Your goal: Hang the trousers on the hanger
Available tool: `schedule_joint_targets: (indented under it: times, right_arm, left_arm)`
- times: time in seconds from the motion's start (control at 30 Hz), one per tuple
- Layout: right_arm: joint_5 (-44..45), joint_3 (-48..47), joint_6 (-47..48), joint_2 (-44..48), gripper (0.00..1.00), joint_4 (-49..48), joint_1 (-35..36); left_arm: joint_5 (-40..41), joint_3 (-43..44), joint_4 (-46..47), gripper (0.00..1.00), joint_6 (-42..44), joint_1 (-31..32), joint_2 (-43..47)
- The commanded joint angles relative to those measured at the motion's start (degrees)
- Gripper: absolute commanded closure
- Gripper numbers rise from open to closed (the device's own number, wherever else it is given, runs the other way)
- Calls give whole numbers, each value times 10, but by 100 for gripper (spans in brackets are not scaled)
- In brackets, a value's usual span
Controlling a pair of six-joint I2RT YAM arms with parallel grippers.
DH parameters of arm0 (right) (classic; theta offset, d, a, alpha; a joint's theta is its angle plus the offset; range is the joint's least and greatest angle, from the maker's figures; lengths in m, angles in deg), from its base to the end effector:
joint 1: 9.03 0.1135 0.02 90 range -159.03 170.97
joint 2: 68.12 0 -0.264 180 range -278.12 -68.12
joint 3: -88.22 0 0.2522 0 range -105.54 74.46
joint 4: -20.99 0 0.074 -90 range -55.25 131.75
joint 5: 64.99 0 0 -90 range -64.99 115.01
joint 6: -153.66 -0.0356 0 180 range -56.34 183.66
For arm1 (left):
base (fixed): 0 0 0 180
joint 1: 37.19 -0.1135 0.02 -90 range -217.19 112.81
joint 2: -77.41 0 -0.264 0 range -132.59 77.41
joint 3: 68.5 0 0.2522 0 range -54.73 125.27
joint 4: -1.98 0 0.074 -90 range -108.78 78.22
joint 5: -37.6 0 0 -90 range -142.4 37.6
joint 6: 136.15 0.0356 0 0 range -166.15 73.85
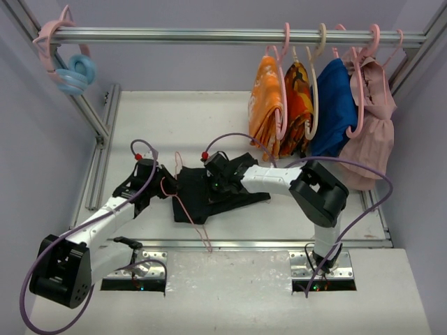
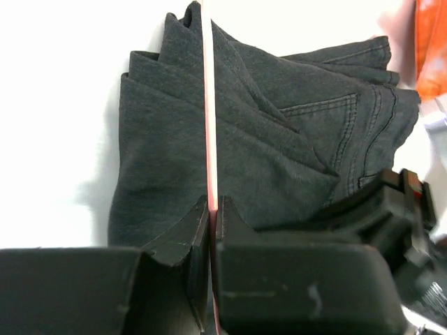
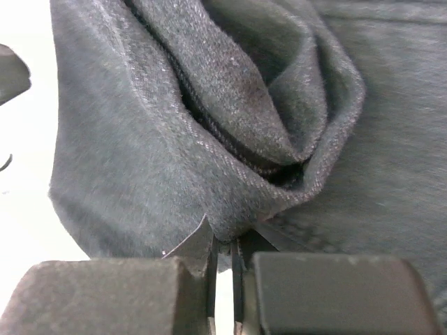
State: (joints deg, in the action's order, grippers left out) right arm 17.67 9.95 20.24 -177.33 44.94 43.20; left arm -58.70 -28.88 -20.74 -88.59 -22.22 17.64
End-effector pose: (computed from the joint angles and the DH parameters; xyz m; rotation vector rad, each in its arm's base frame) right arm 0.2329 0.3079 0.1437 -0.2642 2.7108 0.7557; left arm 0.1961 -0.0565 0.1803 -0.5136 2.3436 -0.6182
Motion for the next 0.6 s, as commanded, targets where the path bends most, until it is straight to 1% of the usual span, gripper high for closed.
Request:
schedule_joint_targets:
  times: [0.0, 0.07, 0.13, 0.3, 0.47, 0.57]
  right_arm:
    - [-28, -85, 37, 10, 100, 47, 42]
    - [6, -135, 69, 20, 100, 115, 58]
    - [43, -166, 90, 39, 100, 150, 67]
    - [110, -160, 134, 120, 100, 213, 61]
    - [155, -165, 186, 161, 100, 276, 25]
    - [188, -181, 218, 162, 100, 311, 2]
  left_arm:
    - [81, -23, -32, 100, 34, -7, 15]
    - [80, -27, -36, 100, 41, -7, 19]
    - [73, -33, -37, 100, 50, -7, 26]
    - [26, -41, -25, 100, 59, -6, 21]
    - [-16, -45, -6, 100, 72, -6, 3]
    - [-23, -46, 2, 100, 77, -6, -5]
